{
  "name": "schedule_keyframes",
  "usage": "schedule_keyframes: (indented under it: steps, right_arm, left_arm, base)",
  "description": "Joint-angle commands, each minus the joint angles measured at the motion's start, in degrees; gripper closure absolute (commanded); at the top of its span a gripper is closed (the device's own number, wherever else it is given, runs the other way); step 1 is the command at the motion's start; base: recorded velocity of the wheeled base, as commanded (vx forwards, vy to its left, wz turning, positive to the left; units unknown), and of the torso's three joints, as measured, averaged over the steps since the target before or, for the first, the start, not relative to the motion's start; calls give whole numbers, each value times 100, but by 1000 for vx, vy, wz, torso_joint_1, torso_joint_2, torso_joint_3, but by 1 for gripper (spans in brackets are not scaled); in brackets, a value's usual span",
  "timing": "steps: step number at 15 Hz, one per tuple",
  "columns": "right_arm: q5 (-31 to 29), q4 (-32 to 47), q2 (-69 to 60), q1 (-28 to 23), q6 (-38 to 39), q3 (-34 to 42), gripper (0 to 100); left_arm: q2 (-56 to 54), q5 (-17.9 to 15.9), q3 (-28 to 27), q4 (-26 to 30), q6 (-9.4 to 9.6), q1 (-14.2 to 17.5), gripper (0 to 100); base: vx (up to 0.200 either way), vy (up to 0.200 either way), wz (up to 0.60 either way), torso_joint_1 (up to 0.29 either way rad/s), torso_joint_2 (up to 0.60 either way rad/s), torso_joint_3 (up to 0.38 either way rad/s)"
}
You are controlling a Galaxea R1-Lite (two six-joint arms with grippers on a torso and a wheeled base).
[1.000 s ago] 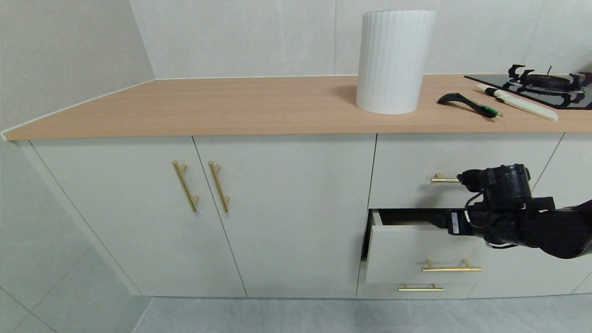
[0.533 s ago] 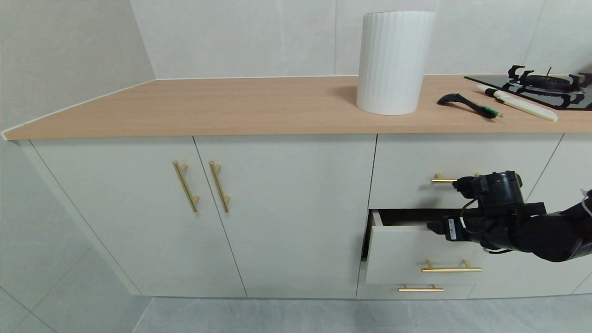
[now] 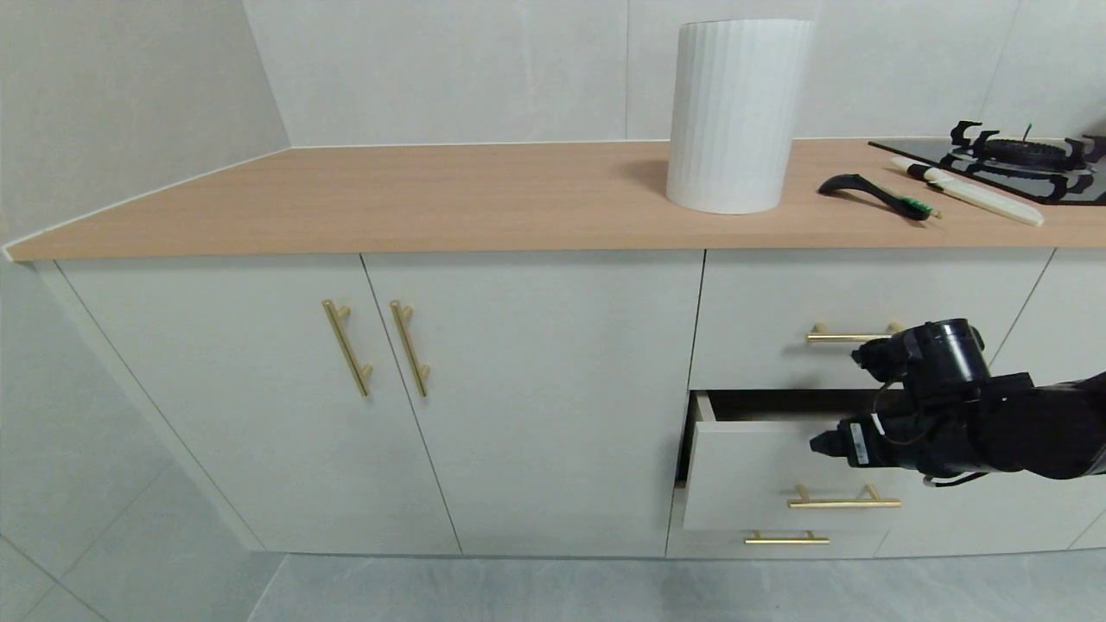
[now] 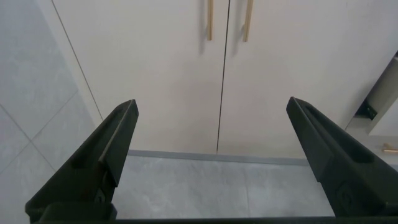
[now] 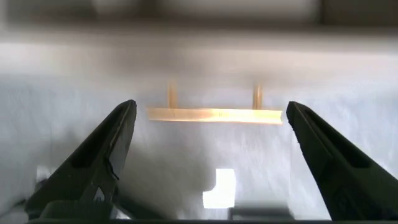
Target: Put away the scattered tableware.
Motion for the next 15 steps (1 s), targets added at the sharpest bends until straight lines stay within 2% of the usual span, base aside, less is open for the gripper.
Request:
schedule_keyframes:
  steps: [1,6,11,15]
  right_arm:
    - [-32,-282,-101,0,14,-25,0]
    - [-41,-836,-39,0,32,-25,0]
    - [-67,-2155,1068,-27,-3,-42,0]
    - [-58,-2190,1182,-97,-12,-130,0]
  left_arm:
    - [7,1,3,-2,-2,4,0]
    - [7,1,3,-2,-2,4,0]
    - [7,1,3,-2,-2,4,0]
    - [7,1,3,-2,-2,4,0]
  base:
    - [0,0,0,0,0,0]
    - [0,0,0,0,0,0]
    - [0,0,0,0,0,0]
    - [0,0,0,0,0,0]
